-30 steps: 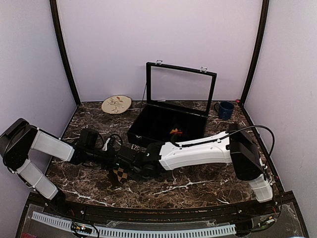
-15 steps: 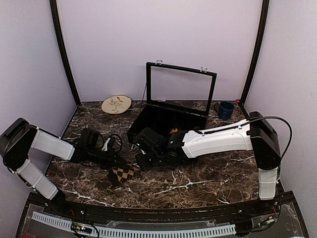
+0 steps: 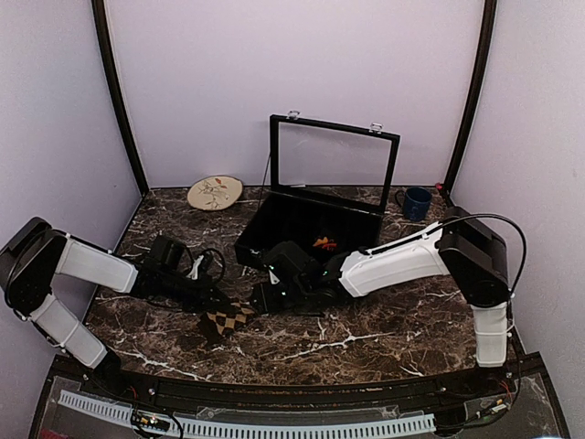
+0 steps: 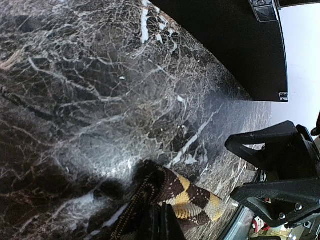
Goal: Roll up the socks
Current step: Roll the sock at the center of the board.
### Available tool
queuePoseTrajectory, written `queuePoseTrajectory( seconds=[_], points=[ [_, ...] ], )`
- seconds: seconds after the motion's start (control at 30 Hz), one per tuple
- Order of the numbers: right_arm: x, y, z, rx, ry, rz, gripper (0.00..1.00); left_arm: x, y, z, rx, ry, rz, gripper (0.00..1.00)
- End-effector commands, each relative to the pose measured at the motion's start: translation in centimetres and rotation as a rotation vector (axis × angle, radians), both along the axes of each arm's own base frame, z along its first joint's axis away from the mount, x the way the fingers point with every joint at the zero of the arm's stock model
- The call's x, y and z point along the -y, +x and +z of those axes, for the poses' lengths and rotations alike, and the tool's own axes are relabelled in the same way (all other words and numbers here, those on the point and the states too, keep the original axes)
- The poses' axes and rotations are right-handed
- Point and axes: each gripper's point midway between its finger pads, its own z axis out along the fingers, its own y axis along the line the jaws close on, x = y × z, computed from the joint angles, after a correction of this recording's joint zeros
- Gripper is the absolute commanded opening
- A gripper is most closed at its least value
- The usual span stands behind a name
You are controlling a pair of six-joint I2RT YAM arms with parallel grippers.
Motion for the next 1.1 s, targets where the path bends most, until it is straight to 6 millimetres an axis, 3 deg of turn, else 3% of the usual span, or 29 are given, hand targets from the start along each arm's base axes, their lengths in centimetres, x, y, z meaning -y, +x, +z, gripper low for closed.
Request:
queuePoseTrajectory(
  seconds=[0.0, 0.67, 1.07],
  points=[
    [-1.9, 0.1, 0.2, -0.051, 0.125, -0.013, 0.52, -0.3, 0.2, 0.7, 0.035, 0.025, -0.007, 0.00],
    [-2.7, -0.9, -1.9, -0.170, 0.230, -0.070, 0.51, -0.9, 0.4, 0.3, 0.037, 0.044, 0.001, 0.00],
    [-3.9, -2.6, -2.7, -0.234, 0.289, -0.090, 0.48, -1.1, 0.6, 0.3, 0.032, 0.039, 0.006, 0.00]
  ],
)
